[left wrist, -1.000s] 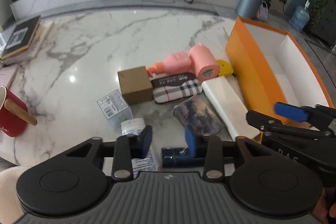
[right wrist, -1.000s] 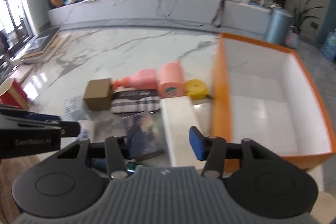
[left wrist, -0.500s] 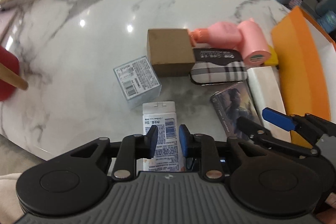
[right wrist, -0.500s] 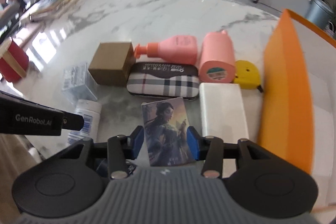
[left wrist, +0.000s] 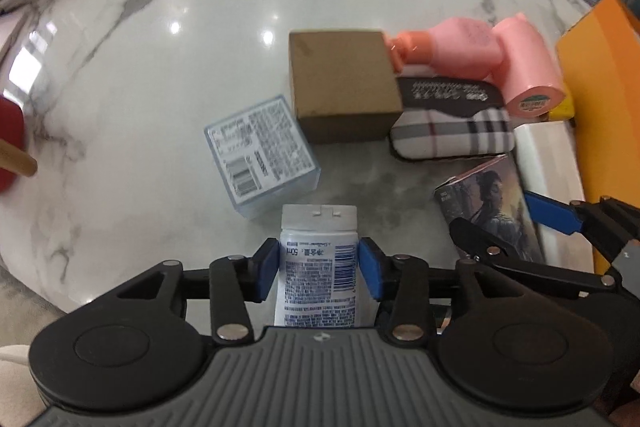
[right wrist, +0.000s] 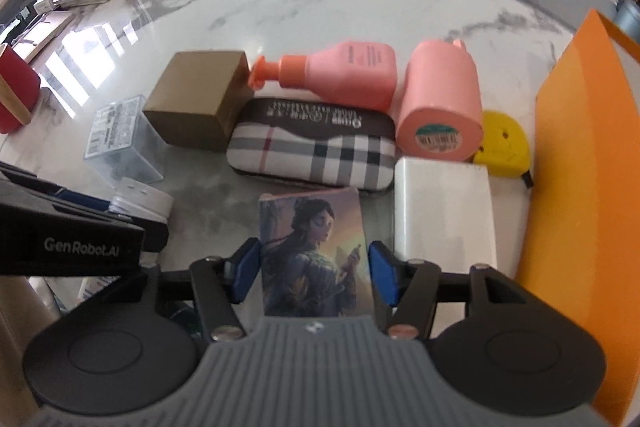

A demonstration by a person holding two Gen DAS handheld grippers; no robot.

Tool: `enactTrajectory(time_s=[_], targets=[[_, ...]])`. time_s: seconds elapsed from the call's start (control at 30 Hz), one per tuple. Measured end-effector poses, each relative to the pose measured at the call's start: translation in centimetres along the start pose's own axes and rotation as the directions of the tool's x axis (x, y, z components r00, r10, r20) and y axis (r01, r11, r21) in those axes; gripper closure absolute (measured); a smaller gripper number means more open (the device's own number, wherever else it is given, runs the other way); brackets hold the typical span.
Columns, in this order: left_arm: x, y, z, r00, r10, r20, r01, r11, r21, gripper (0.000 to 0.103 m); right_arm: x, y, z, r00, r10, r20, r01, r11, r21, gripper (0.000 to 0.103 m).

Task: Organize rigid objects
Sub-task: 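Grasp the painted card with the right gripper while the left grasps the white deodorant bottle, then carry the card with the right gripper while the left carries the deodorant into the box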

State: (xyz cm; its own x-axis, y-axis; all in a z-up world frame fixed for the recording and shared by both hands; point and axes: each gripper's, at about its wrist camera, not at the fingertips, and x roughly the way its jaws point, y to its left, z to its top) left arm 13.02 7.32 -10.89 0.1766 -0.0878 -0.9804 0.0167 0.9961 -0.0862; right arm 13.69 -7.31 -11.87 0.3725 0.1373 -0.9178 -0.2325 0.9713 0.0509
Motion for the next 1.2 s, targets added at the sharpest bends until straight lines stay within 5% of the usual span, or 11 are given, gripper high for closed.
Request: enactTrajectory(time_s=[0.27, 0.57, 0.93, 1.2], targets=[[0.5, -0.3, 0.0, 1.000, 0.020, -0.002, -0.020, 1.000, 0.014, 0.053, 0.5, 0.8, -0.6, 0.999, -0.032, 0.006, 0.032, 0.999, -0.031, 0.044], [-2.0, -1.0, -1.2, 0.987, -0.005, 0.161, -0.005, 0.998, 0.060, 0.054, -1.4, 1.1, -0.5, 0.996, -0.033, 0.078, 0.034, 0.999, -0.008, 0.045], [-6.0, -1.4, -1.8, 0.947, -0.076, 0.311, 0.064, 0.997, 0.049, 0.054, -6.5, 0.4, -0.1, 0.978, -0.045, 0.204, 0.041, 0.999, 0.025, 0.045], [-11.0, -3.6, -2.2, 0.899, -0.141, 0.414, 0.109, 0.989, 0.100, 0.054, -11.7, -1.2, -0.1, 0.947, -0.068, 0.314, 0.046, 0.996, 0.077, 0.045]])
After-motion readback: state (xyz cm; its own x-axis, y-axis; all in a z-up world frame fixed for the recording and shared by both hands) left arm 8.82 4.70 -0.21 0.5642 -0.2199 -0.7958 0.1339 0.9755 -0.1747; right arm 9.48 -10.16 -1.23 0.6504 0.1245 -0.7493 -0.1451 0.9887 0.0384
